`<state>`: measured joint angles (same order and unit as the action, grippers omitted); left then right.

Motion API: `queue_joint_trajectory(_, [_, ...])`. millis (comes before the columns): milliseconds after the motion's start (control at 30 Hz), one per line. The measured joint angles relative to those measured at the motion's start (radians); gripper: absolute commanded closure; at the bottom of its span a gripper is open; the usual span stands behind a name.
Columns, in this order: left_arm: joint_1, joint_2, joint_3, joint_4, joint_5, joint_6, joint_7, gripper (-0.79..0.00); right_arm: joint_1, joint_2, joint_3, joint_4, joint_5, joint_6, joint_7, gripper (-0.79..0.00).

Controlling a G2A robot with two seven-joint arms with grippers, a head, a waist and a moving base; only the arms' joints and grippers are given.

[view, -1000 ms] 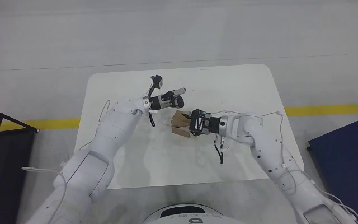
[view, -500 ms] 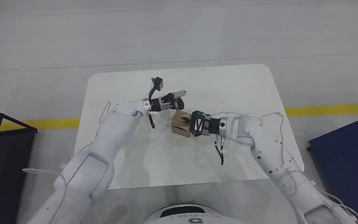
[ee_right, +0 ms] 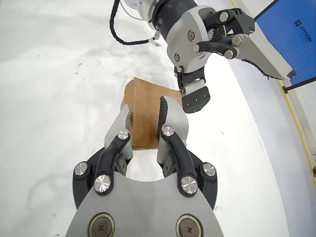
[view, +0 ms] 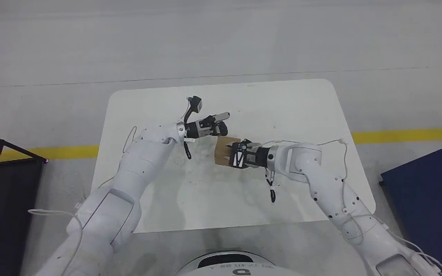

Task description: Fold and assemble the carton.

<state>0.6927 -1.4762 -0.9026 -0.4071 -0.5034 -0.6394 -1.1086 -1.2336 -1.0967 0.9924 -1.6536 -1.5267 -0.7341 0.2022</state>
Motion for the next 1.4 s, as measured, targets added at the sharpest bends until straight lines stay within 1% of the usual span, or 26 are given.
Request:
queue_joint_trajectory(500, [0.004, -0.002, -0.012, -0.005, 0.009, 0.004, -0.007, -0.785, 0.0, 0.007, -0.008, -0.039, -0.103, -0.004, -0.004, -0.342])
queue_joint_trajectory(800, [0.005, -0.003, -0.019, -0.005, 0.014, 0.002, -0.01, -0.785, -0.001, 0.008, -0.013, -0.051, -0.137, 0.012, -0.003, -0.317])
queue_joint_trajectory(1000, [0.004, -0.004, -0.023, -0.004, 0.015, 0.002, -0.013, -0.785, -0.001, 0.007, -0.016, -0.049, -0.142, 0.019, 0.003, -0.323])
queue_joint_trajectory(1233, [0.004, -0.006, -0.027, -0.004, 0.017, 0.002, -0.014, -0.785, -0.003, 0.006, -0.023, -0.048, -0.148, 0.017, 0.013, -0.296])
queue_joint_trajectory(1400, [0.006, -0.007, -0.03, -0.004, 0.021, 0.003, -0.014, -0.785, -0.004, 0.006, -0.026, -0.05, -0.154, 0.022, 0.016, -0.259])
